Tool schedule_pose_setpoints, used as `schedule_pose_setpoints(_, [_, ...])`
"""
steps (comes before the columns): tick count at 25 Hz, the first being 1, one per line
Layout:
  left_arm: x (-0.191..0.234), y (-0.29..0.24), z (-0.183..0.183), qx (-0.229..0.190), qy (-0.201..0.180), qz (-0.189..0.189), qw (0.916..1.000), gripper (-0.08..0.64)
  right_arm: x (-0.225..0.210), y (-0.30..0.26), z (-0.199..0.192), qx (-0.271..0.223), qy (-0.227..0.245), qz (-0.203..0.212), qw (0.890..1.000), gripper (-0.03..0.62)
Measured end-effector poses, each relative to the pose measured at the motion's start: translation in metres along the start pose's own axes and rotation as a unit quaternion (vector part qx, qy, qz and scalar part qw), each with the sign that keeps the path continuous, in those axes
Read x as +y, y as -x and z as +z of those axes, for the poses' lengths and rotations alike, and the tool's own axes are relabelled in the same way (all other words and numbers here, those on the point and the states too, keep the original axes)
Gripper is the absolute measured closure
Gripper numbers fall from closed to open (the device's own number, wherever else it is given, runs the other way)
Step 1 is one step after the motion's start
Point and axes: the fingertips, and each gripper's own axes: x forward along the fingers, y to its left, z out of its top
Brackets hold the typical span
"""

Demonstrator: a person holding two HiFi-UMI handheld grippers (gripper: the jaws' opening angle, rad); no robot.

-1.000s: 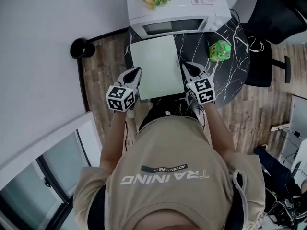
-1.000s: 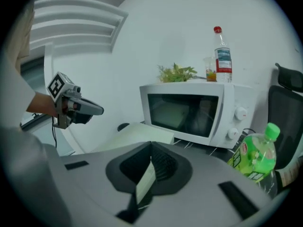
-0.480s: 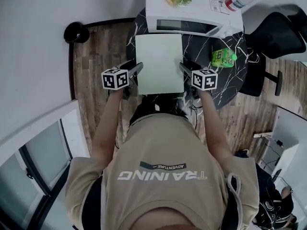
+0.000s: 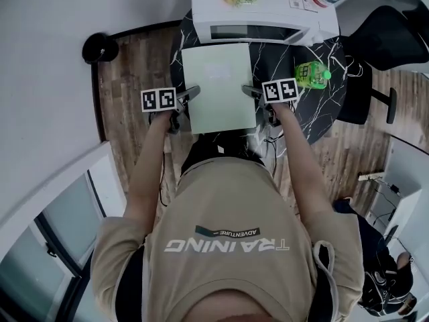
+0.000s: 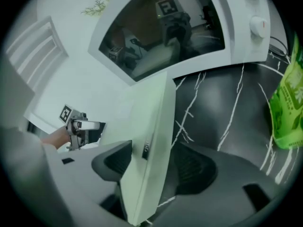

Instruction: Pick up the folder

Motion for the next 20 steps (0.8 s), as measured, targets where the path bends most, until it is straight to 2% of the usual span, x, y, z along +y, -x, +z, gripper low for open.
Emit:
schedule_pose_setpoints(8, [0.013, -0.014, -0.004, 0.032, 0.035, -0.005, 0.9989, 0.267, 0.001, -0.016, -0.005, 0.038, -0.074, 0.099, 0.992, 0.339])
schedule_pose_setpoints(15, [0.017, -0.024, -0.005, 0.054, 0.057, -0.017, 0.9968, 0.254, 0.000, -0.022, -0.006, 0.065, -0.074, 0.125, 0.987, 0.321])
schedule_pose_setpoints(20, [0.018, -0.027, -0.005, 0.049, 0.077, -0.022, 0.9956, 0.238, 0.002, -0.025, -0.006, 0.079, -0.064, 0.122, 0.987, 0.321])
